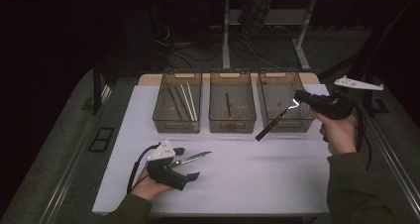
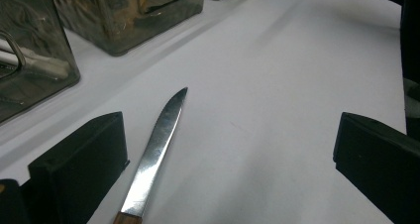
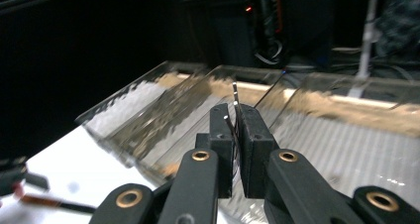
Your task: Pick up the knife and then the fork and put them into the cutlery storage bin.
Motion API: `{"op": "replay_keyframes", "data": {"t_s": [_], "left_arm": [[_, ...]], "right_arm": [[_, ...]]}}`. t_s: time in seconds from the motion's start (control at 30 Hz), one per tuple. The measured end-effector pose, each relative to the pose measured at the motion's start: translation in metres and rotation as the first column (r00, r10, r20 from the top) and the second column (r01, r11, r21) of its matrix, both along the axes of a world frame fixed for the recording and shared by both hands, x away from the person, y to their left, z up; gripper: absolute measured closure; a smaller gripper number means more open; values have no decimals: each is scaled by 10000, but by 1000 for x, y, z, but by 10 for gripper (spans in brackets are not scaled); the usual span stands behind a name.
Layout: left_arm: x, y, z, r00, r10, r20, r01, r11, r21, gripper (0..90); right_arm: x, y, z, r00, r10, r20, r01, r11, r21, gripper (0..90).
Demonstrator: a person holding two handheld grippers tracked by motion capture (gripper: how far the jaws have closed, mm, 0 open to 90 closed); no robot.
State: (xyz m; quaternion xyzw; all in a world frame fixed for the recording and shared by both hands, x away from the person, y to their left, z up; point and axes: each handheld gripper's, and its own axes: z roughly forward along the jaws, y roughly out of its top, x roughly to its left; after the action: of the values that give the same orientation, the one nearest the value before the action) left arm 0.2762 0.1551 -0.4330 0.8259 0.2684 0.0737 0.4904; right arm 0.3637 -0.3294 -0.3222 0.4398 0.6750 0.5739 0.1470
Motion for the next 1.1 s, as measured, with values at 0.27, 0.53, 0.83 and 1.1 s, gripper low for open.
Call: {"op": "replay_keyframes", "data": {"t_s": [0.27,0.53,0.83,1.1], "left_arm": [[1,-3,-3,9994,-253,-219,257,9995,193,0],[0,-3,-2,9998,-173,-58,175,9994,299,0],[-1,-4,-1,9997,-233,-2,233,9990,385,0],[-1,-5,-1,9996,-268,81,263,9980,567,0]], "right_arm": [[24,-21,33,9954,-918,257,926,9952,-309,854],[46,-37,43,9774,-2071,417,2099,9743,-821,853],[65,-33,18,9734,-2277,-273,2221,9657,-1344,853],[76,-31,-16,9678,-2195,-1230,1988,9667,-1609,851]]}}
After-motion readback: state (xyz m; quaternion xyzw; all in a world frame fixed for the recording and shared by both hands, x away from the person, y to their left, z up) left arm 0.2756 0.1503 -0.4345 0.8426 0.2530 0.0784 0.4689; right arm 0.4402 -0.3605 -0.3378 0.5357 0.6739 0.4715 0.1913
